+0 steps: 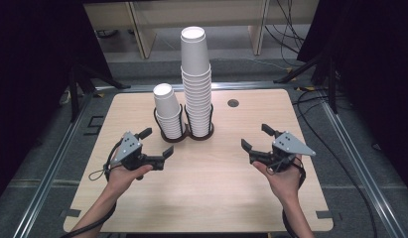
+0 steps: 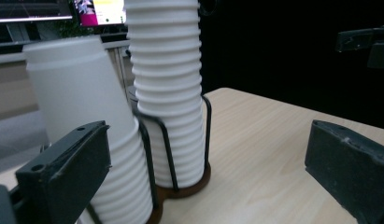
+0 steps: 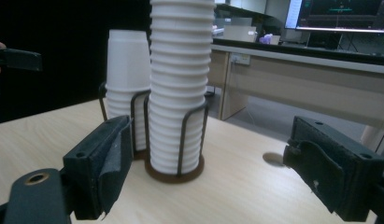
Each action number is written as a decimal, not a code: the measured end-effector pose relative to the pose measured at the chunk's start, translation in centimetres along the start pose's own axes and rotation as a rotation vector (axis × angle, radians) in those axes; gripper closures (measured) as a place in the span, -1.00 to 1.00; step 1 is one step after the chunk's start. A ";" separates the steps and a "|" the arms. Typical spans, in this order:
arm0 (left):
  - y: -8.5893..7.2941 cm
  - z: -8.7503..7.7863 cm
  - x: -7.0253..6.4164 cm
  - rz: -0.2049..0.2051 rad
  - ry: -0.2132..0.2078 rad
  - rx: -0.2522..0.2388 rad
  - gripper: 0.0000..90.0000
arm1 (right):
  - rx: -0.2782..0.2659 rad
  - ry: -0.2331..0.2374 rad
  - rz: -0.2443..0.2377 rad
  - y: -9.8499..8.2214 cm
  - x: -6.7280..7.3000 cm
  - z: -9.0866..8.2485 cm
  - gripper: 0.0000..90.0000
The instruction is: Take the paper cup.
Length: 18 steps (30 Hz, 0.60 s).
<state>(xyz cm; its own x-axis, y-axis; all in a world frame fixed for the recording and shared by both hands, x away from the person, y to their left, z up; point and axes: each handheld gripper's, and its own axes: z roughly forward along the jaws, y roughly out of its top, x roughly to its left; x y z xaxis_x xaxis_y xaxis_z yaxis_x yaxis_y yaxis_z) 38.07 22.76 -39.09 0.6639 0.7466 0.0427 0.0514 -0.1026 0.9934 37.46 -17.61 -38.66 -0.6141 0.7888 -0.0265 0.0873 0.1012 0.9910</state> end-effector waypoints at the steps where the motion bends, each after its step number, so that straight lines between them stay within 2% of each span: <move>1: 0.6 0.4 0.1 0.005 -0.001 0.001 -1.00 | -0.004 0.011 0.007 0.6 -0.1 0.3 -0.67; 2: 1.1 1.0 0.2 0.012 -0.006 -0.018 -1.00 | -0.019 0.012 0.001 1.1 -0.2 0.7 -0.67; 4: 2.2 1.6 0.6 0.027 -0.007 -0.005 -1.00 | -0.024 0.015 -0.011 2.2 -0.3 1.3 -0.67; 8: 3.9 3.3 1.2 0.020 -0.022 -0.017 -1.00 | -0.054 0.028 -0.027 4.2 -0.6 2.5 -0.67; 9: 4.2 3.7 1.2 0.013 -0.015 -0.011 -1.00 | -0.061 0.030 -0.050 4.6 -0.8 2.8 -0.67; 10: 4.7 4.2 1.5 0.028 -0.019 -0.017 -1.00 | -0.071 0.034 -0.059 5.1 -0.9 3.2 -0.67; 11: 5.0 4.6 1.5 0.020 -0.017 -0.007 -1.00 | -0.061 0.039 -0.057 5.5 -0.9 3.4 -0.67; 13: 5.8 5.5 1.8 0.034 -0.019 -0.001 -1.00 | -0.067 0.038 -0.062 6.5 -1.1 3.9 -0.67; 18: 7.3 7.4 2.2 0.041 -0.008 -0.003 -1.00 | -0.095 0.054 -0.072 8.8 -1.2 5.6 -0.67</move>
<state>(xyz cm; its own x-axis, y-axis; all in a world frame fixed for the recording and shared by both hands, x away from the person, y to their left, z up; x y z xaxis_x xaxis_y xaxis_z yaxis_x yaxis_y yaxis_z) 45.43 18.78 -32.53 0.6715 0.7364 0.0830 0.0214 -0.1312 0.9911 43.35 -14.31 -30.63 -0.6577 0.7475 -0.0933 -0.0314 0.0966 0.9948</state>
